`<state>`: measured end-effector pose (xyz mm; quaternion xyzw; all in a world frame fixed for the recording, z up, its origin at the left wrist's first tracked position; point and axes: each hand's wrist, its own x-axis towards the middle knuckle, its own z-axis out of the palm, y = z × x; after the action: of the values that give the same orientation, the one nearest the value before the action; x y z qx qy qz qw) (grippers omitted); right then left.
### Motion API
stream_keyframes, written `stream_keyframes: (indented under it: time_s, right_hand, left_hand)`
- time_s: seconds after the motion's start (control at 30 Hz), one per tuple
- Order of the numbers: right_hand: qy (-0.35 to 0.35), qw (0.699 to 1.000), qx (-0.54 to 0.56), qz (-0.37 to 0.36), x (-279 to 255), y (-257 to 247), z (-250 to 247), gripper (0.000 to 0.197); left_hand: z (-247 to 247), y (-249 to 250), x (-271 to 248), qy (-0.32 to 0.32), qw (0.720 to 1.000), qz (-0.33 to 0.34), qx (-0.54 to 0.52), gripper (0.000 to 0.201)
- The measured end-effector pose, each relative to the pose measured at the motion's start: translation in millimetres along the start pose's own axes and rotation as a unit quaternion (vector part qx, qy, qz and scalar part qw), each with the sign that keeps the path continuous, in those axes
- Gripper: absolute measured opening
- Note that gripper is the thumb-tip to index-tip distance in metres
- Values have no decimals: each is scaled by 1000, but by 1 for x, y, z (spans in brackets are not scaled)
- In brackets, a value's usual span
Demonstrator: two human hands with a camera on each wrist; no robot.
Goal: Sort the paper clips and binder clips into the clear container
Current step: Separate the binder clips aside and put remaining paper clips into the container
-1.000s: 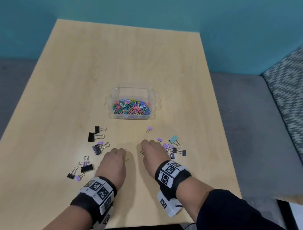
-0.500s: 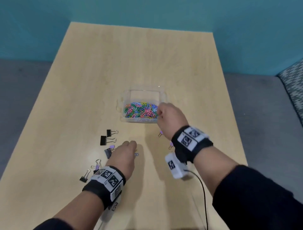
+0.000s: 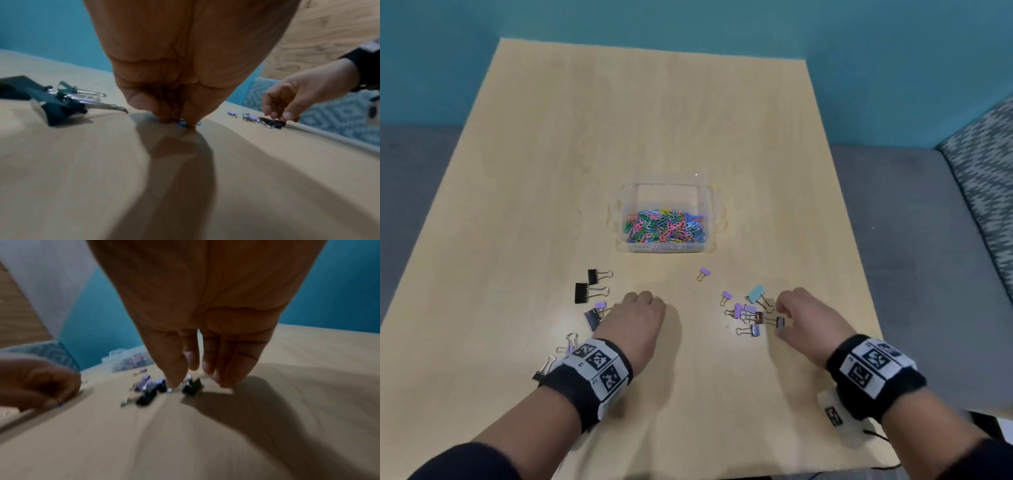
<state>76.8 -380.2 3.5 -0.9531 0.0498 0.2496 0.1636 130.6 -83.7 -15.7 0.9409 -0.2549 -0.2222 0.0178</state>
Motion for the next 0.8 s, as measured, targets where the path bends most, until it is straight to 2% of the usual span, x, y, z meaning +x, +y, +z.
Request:
stream_keyframes:
  time_s: [0.13,0.2,0.3,0.37,0.4,0.43,0.5,0.53,0.57,0.6,0.67,0.73,0.8]
  right_hand:
    - [30,999,20,18,-2,3,18,16]
    - [41,998,40,27,0,3,19,19]
    - [58,995,67,44,1,4,20,24]
    - [66,989,110,70,-1,5,21,22]
    - [66,980,168,85,-1,5,20,20]
    - [65,957,262,101,0,4,18,20]
    - [73,866,475,134,5,-1,10,22]
    - [77,824,539,153,8,-4,5,21]
    - [79,805,564,165,14,-7,0,22]
    - [80,802,568,168,20,-10,-5,24]
    - [74,821,544,157,31,-13,-10,27]
    - [58,853,500,137,42,-16,-13,22]
    - [36,923,369,101,46,-22,-17,7]
  left_hand:
    - [-4,6,0,-12,999,-4,-33,18]
    - [-24,0,10,32,991,-53,-119,12]
    - [-69,-22,38,152,953,-127,-231,10]
    - [-94,-32,59,187,940,-125,-257,7]
    - [-103,-36,67,185,941,-115,-259,9]
    - [-109,-41,72,179,943,-110,-259,14]
    - [-113,-60,73,186,942,-128,-247,24]
    - [-112,-72,69,195,942,-152,-229,26]
    - [-107,-85,61,188,943,-186,-201,25]
    - [-101,-97,53,153,948,-221,-167,24]
    - [-82,-111,37,51,959,-254,-115,23]
    - [-65,-113,30,-4,968,-233,-98,28]
    - [-53,-108,31,-14,975,-206,-86,37]
